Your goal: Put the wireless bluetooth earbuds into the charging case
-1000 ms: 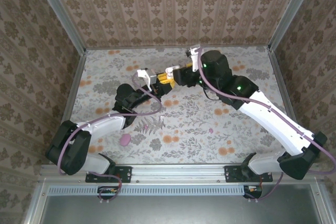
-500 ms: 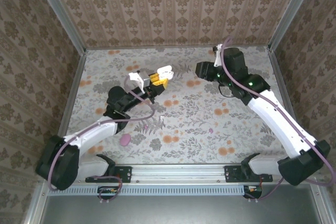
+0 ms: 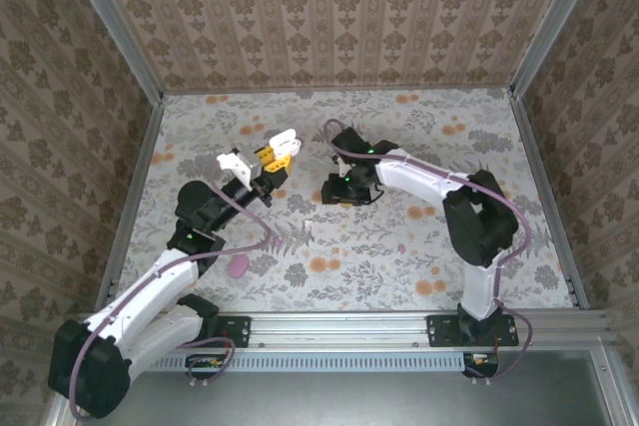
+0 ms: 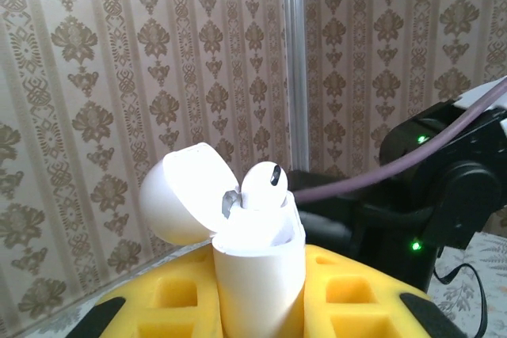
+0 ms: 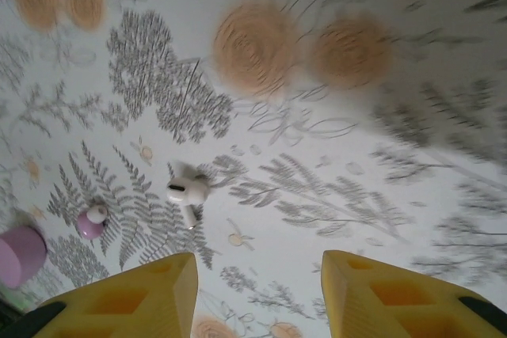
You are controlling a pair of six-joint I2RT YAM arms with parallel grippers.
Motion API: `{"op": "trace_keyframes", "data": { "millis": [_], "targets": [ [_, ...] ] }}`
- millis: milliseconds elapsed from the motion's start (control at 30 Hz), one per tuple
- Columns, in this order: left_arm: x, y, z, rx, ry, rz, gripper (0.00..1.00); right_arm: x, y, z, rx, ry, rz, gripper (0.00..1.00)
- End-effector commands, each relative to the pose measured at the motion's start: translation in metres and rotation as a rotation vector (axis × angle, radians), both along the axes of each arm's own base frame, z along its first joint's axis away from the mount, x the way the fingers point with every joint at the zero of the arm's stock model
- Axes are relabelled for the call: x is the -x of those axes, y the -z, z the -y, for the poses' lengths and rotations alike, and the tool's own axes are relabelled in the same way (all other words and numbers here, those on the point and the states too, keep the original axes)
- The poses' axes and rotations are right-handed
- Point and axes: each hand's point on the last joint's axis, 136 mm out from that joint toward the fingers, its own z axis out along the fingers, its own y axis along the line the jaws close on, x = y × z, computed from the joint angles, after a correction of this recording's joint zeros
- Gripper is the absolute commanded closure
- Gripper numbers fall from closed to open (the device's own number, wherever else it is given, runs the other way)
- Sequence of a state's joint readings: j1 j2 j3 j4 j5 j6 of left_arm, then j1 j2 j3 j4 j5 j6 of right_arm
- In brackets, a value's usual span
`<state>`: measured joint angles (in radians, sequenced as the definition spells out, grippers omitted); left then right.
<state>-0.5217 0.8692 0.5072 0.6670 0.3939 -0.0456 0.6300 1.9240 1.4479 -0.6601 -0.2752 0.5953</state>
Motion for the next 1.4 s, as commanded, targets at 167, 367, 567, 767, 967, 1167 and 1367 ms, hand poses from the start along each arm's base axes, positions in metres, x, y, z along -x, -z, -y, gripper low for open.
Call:
{"op": "trace_keyframes", "data": {
  "millis": [167,367,567,767,967,1167,1367],
  "targets": [
    [0.014,-0.014,-0.026,-0.028,-0.102,0.079,0.86,0.013,0.015,-0.044,0.030,-0.062,-0.066,0.53],
    [0.018,-0.017,-0.026,-0.039,-0.091,0.084,0.86,0.016,0.028,-0.047,0.105,-0.095,-0.067,0.57],
    [0.021,-0.022,-0.026,-0.009,-0.078,0.093,0.86,0.018,0.039,-0.048,0.204,-0.130,-0.056,0.57],
    [0.026,-0.028,-0.029,0.003,-0.076,0.108,0.86,0.018,0.046,-0.057,0.196,-0.137,-0.069,0.58],
    [0.029,-0.027,-0.028,-0.010,-0.068,0.115,0.86,0.018,0.053,-0.059,0.215,-0.139,-0.082,0.59],
    [0.028,-0.025,-0.028,-0.012,-0.071,0.113,0.86,0.015,0.056,-0.056,0.242,-0.130,-0.073,0.60],
    [0.029,-0.026,-0.027,-0.013,-0.064,0.114,0.85,0.016,0.064,-0.047,0.316,-0.143,-0.066,0.62]
  ]
}}
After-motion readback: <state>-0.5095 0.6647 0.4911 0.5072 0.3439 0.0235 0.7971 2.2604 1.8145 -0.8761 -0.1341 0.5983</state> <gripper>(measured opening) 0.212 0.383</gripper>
